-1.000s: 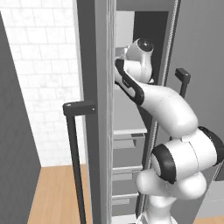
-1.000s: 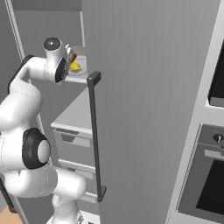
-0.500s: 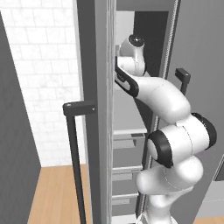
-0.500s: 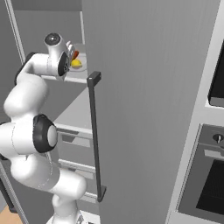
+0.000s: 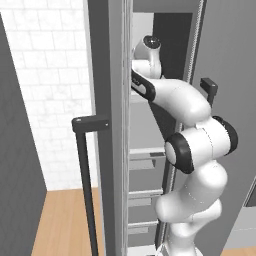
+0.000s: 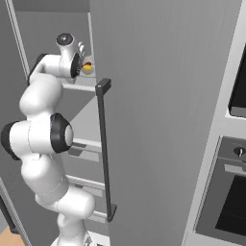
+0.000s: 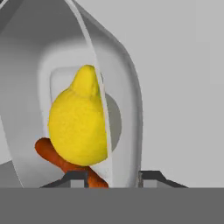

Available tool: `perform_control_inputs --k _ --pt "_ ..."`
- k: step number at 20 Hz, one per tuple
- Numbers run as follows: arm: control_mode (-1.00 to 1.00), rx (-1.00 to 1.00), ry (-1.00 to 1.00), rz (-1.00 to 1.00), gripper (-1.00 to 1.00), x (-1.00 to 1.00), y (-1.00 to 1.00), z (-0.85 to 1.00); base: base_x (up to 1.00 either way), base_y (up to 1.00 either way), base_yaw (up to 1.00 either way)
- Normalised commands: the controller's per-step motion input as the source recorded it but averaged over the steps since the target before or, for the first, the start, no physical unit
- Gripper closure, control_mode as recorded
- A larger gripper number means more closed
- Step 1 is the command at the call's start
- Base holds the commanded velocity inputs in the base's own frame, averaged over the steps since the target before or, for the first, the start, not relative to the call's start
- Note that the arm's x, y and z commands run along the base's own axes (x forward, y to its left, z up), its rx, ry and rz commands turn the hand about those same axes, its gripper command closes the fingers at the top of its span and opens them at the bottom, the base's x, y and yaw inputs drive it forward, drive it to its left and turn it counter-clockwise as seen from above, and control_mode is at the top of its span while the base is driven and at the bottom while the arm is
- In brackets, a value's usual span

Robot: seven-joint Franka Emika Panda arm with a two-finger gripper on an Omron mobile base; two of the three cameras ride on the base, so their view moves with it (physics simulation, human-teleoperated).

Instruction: Take the meat container that has the chicken drumstick and place it on the second highest rack of the freezer. Then take the vegetable container that has the carrot and lemon and place it on the highest rack of the freezer.

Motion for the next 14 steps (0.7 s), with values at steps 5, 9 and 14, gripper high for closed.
perform_control_inputs --k 5,9,14 --pt "-1.0 0.05 -0.05 0.0 -1.0 -0.29 0.0 0.0 0.0 0.0 0.0" --pt "-1.0 0.06 0.0 -0.04 -1.0 -1.0 -0.12 0.0 0.0 0.0 0.0" --pt "-1.0 0.18 -0.02 0.0 -1.0 -1.0 -0.45 0.01 0.0 0.0 0.0"
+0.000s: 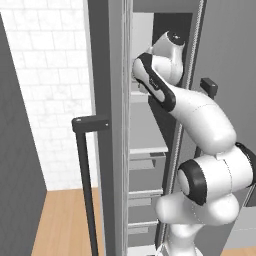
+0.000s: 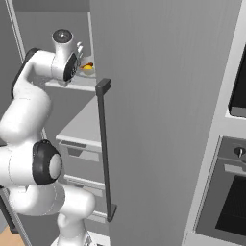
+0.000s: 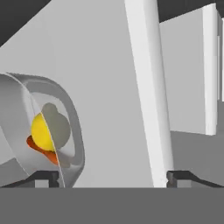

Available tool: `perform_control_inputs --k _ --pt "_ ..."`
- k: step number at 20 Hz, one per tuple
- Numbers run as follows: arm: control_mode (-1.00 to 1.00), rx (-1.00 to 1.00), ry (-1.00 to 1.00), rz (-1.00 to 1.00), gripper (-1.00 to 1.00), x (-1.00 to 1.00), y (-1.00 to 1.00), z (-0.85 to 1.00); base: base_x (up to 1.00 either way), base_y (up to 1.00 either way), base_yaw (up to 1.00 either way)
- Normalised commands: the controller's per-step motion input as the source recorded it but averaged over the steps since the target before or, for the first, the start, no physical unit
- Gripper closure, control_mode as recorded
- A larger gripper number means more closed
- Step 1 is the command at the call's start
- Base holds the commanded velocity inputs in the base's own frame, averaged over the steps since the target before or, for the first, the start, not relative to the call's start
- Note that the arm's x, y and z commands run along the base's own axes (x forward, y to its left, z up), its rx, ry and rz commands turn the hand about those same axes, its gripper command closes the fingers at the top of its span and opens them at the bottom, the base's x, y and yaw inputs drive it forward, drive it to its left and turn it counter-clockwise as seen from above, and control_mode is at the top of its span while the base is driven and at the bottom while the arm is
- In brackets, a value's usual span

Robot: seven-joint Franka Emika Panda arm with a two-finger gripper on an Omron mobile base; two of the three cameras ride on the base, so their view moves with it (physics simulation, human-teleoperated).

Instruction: Take the meat container that has the chicken drumstick and place it on the second highest rack of the freezer. Then take the vegetable container that has the carrot and lemon and place it on the highest rack of the freezer.

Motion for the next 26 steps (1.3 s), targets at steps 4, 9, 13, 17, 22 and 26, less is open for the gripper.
perform_control_inputs --k 4,9,13,17,22,26 --pt "-1.0 0.1 -0.05 0.01 -1.0 -1.0 -0.23 0.0 0.0 0.0 0.0" --pt "-1.0 -0.14 -0.11 0.32 -1.0 -1.0 -0.24 0.11 0.0 0.0 0.0" --pt "-1.0 -0.38 -0.15 0.57 -1.0 -1.0 -0.55 0.44 0.0 0.0 0.0" --pt "-1.0 -0.4 -0.1 0.53 -1.0 -1.0 -0.29 0.31 0.0 0.0 0.0" --pt "-1.0 -0.47 -0.13 0.48 -1.0 -1.0 -0.31 0.12 0.0 0.0 0.0" --pt "-1.0 -0.6 -0.14 0.53 -1.0 -0.98 -0.53 0.1 0.0 0.0 0.0"
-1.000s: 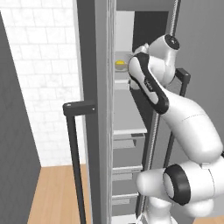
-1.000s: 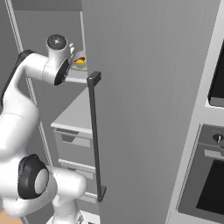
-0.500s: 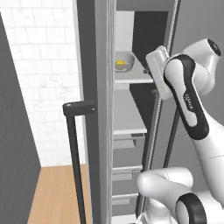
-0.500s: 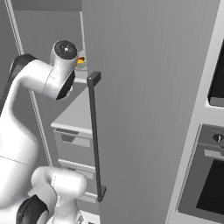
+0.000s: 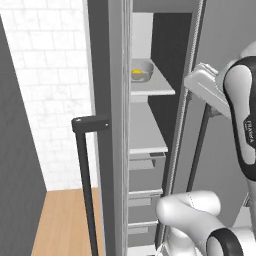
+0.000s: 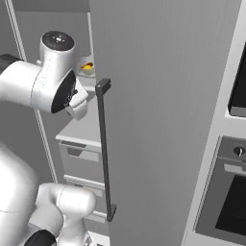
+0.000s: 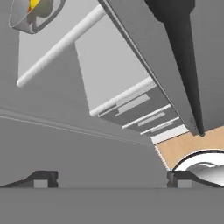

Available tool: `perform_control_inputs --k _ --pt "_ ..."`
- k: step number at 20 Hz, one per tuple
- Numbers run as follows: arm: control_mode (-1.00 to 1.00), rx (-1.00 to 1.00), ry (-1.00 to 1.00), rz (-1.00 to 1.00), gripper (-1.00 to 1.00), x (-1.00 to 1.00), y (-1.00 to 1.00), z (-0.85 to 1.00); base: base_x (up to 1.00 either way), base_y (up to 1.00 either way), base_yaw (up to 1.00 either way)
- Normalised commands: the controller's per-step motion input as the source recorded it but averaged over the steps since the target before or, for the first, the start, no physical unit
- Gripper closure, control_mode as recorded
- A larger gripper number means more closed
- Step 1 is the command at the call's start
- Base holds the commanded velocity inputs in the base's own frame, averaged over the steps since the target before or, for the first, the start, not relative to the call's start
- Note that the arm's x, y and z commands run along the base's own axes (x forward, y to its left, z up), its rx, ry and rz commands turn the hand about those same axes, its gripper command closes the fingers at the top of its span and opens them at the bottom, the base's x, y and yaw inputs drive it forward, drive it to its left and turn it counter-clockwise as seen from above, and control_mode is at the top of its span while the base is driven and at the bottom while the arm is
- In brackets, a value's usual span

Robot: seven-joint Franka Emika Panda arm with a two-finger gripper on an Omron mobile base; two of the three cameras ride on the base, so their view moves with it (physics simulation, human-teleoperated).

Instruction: Take the meat container that has the chicken drumstick and place it on the second highest rack of the freezer. Then take the vegetable container that has the carrot and lemon and place it on the highest rack of the freezer.

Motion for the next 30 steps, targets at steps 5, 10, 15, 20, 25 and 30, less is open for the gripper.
perform_control_inputs --k 5,10,15,20,25,30 --pt "-1.0 -0.39 -0.2 0.42 -1.0 -1.0 -0.55 -0.04 0.0 0.0 0.0" --pt "-1.0 -0.08 -0.1 0.26 -1.0 -0.75 -0.58 -0.2 0.0 0.0 0.0" --pt "-1.0 0.01 0.0 -0.03 -1.0 -0.17 -0.03 0.0 0.0 0.0 0.0" --pt "1.0 0.0 0.0 -0.01 -1.0 0.0 0.0 -0.01 -0.13 -0.2 -0.03" --pt "1.0 0.0 0.0 0.0 -1.0 0.0 0.0 0.0 -0.58 -0.59 -0.19" --pt "1.0 0.0 0.0 0.0 -1.0 0.0 0.0 0.0 -0.61 -0.68 -0.03"
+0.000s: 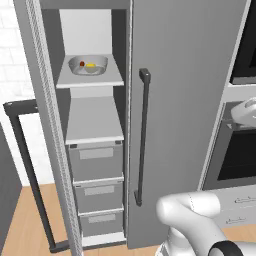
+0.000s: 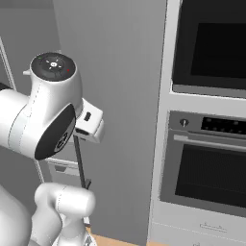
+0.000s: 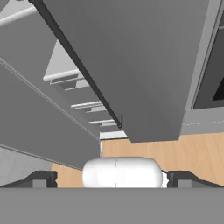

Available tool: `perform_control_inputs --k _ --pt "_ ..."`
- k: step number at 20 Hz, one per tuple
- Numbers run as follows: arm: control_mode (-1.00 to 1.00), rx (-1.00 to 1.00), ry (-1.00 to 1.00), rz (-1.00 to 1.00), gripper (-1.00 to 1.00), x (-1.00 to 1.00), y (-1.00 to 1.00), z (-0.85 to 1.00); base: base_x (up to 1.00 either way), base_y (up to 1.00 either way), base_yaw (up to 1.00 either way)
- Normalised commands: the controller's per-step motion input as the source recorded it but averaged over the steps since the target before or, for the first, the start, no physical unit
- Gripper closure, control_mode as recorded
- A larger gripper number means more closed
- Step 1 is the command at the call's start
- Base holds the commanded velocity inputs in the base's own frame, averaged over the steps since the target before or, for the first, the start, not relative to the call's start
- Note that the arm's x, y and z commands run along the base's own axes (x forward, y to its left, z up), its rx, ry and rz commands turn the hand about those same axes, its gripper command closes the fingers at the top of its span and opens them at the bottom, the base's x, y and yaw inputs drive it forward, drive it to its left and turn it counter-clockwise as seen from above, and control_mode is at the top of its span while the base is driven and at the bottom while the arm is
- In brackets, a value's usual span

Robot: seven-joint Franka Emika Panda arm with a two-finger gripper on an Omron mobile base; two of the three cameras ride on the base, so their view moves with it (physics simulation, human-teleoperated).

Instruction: Take the meat container that has the chicken drumstick and place it on the second highest rack of the freezer. Then take the vegetable container that has the carrot and lemon and place it on the highest rack of the freezer.

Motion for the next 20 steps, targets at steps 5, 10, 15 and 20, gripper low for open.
perform_control_inputs --k 5,10,15,20 --pt "1.0 0.0 0.0 0.0 -1.0 0.0 0.0 0.0 -0.26 -0.55 -0.29" --pt "1.0 0.0 0.0 0.0 -1.0 0.0 0.0 0.0 0.0 -0.25 -0.7" --pt "1.0 0.0 0.0 0.0 -1.0 0.0 0.0 0.0 -0.07 -0.21 -0.67" --pt "1.0 0.0 0.0 0.0 -1.0 0.0 0.0 0.0 -0.2 -0.34 -0.59"
